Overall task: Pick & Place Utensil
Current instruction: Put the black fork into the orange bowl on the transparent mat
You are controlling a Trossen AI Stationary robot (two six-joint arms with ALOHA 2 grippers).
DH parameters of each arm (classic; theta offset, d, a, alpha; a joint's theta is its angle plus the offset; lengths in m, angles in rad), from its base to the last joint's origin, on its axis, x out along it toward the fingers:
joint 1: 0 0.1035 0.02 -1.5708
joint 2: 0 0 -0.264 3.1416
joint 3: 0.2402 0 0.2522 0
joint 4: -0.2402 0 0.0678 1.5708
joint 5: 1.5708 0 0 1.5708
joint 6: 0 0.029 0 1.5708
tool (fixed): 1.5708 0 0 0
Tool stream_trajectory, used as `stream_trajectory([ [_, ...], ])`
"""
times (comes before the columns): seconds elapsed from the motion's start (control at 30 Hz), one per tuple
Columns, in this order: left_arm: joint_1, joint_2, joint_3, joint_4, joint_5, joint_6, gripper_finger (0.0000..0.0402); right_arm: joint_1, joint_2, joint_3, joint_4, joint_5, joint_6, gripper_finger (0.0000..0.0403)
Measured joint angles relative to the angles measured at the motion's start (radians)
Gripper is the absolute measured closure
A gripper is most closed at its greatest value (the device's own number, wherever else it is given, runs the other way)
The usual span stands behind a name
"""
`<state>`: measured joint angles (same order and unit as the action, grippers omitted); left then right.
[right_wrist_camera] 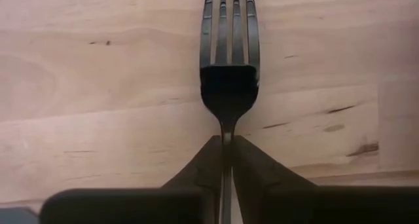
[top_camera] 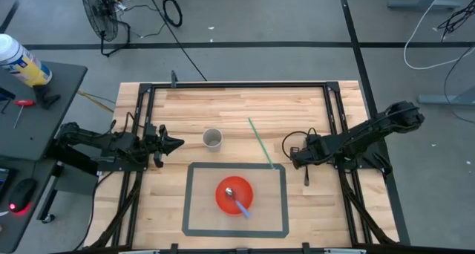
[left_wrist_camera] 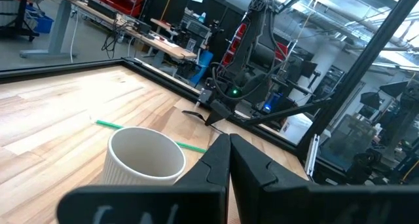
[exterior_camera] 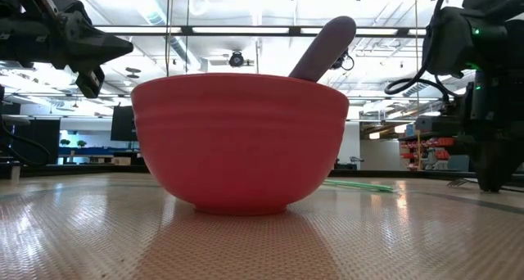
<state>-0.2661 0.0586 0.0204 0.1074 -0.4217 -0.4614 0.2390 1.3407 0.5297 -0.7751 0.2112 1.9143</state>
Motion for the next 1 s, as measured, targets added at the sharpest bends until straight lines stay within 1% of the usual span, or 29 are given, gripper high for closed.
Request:
stream_trajectory([
  [0.1, 0.0, 0.0, 0.0, 0.0, 0.0, -0.001, 0.0388, 0.0, 0.001, 0.004, -0.01, -0.002, -0.002, 0.0372],
  [0.27, 0.0, 0.0, 0.0, 0.0, 0.0, -0.007, 0.0388, -0.003, 0.005, 0.074, -0.13, 0.017, -0.046, 0.0376],
  [0.43, 0.0, 0.0, 0.0, 0.0, 0.0, -0.007, 0.0388, 0.0, 0.004, 0.225, -0.223, -0.002, -0.107, 0.038],
  [0.63, 0.0, 0.0, 0.0, 0.0, 0.0, -0.007, 0.0388, 0.025, 0.025, 0.467, -0.218, -0.01, -0.227, 0.0381],
  [0.7, 0.0, 0.0, 0.0, 0.001, -0.001, -0.007, 0.0388, 0.04, 0.06, 0.558, -0.215, -0.014, -0.268, 0.0381],
  [0.77, 0.0, 0.0, 0.0, 0.002, -0.003, -0.007, 0.0388, 0.052, 0.122, 0.657, -0.217, -0.037, -0.315, 0.0381],
  [1.0, 0.0, 0.0, 0.0, 0.007, -0.003, -0.007, 0.0388, 0.086, 0.426, 1.01, -0.222, -0.184, -0.507, 0.0381],
])
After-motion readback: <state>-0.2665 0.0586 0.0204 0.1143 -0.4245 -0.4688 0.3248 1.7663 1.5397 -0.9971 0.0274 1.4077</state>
